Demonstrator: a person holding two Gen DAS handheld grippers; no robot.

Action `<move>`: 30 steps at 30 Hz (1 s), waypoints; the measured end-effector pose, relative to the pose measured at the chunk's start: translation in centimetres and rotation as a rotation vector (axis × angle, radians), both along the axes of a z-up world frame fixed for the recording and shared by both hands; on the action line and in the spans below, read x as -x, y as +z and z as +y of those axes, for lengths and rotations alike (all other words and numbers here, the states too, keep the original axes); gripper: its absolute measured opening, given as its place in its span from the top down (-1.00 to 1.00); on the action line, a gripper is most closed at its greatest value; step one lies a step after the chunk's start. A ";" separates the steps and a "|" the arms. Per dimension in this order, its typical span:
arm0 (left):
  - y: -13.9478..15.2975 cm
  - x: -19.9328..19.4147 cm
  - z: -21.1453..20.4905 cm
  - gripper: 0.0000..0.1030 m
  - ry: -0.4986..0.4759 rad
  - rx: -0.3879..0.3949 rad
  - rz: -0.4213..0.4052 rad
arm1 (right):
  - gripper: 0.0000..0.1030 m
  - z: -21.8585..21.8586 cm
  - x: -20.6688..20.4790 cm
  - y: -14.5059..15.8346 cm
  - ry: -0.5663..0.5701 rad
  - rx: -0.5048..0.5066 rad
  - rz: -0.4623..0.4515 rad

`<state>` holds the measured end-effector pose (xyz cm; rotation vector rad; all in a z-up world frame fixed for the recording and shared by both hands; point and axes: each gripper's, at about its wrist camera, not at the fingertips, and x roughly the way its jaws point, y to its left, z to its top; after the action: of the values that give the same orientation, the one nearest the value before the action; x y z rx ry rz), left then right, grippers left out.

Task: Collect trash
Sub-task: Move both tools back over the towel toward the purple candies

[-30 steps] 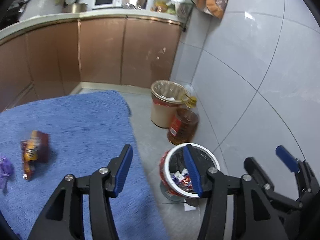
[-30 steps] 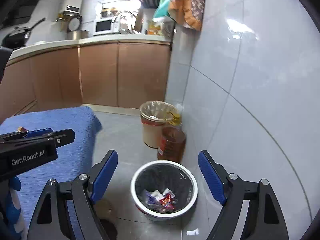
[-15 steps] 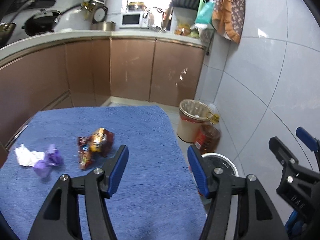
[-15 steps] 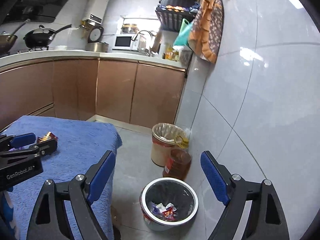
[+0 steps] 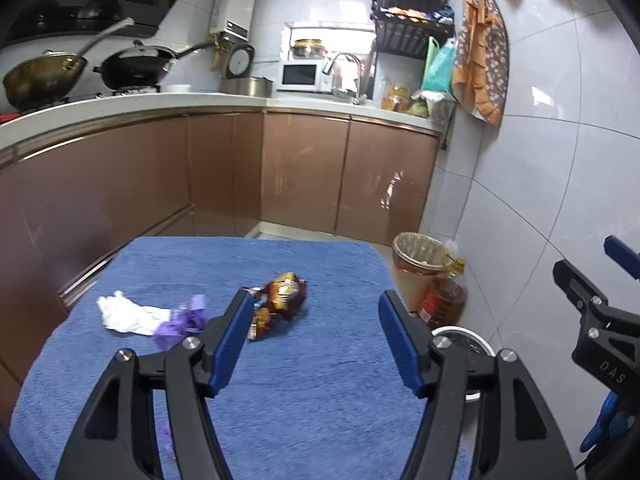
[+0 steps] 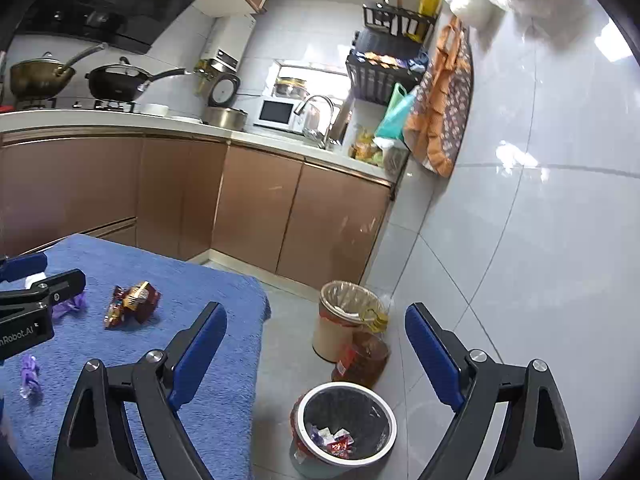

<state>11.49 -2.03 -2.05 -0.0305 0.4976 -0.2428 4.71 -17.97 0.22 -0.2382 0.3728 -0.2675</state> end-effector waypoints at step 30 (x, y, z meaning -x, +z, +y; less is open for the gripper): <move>-8.3 5.2 14.5 -0.36 0.111 0.006 0.156 | -0.86 7.3 -0.3 0.4 0.289 -0.201 0.092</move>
<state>6.31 12.49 -10.30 -0.0835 0.6487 -0.1332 5.00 -10.67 0.67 -0.1048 0.4476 0.0657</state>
